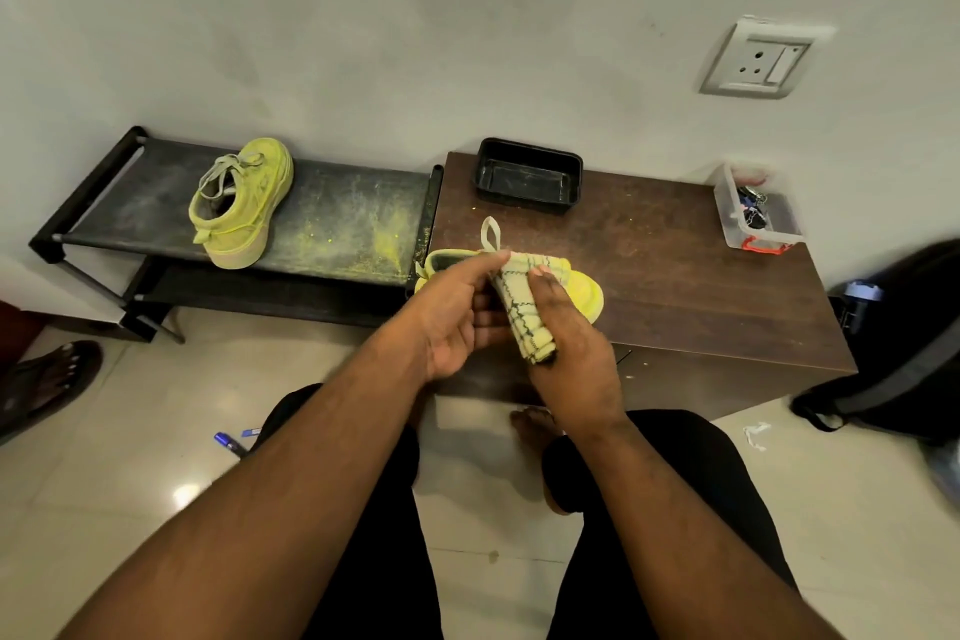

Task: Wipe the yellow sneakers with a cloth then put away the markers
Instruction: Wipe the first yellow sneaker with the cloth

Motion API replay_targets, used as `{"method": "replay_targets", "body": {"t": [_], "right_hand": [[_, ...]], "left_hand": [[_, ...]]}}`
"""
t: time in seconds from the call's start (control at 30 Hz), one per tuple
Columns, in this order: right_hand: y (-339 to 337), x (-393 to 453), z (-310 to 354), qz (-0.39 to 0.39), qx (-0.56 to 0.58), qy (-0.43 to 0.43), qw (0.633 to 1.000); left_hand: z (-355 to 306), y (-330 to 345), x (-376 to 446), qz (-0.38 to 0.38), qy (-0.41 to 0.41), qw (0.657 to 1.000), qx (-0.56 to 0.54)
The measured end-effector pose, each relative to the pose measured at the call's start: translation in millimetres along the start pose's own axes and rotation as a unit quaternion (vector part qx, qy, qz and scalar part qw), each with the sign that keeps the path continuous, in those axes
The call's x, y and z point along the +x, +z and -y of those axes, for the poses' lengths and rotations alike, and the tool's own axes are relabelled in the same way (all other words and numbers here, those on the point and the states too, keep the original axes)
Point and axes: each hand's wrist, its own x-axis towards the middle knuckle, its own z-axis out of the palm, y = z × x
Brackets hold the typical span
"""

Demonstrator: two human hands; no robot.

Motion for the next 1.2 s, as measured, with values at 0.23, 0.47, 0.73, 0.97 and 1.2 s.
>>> {"method": "replay_targets", "body": {"t": [0.23,0.47,0.73,0.97,1.2], "right_hand": [[-8.7,8.9,-0.9,-0.180,0.431,0.358,0.809],[-13.7,17.7,-1.2,-0.246,0.438,0.348,0.791],[-19.0,28.3,-12.2,-0.180,0.137,0.147,0.963],[2.0,54.2,-11.4,0.093,-0.131,0.075,0.984],[12.3,69.5,-9.4,0.122,-0.179,0.072,0.974]], "left_hand": [[-30.0,-57.7,19.2,-0.135,0.279,0.710,0.633],[-4.6,-81.1,52.9,-0.031,0.299,0.529,0.794],[-55.6,-42.0,68.4,-0.046,0.249,0.688,0.680],[-44.6,-44.8,90.4,-0.035,0.230,0.719,0.655],[6.2,-74.0,77.7,-0.123,0.185,0.573,0.789]]}}
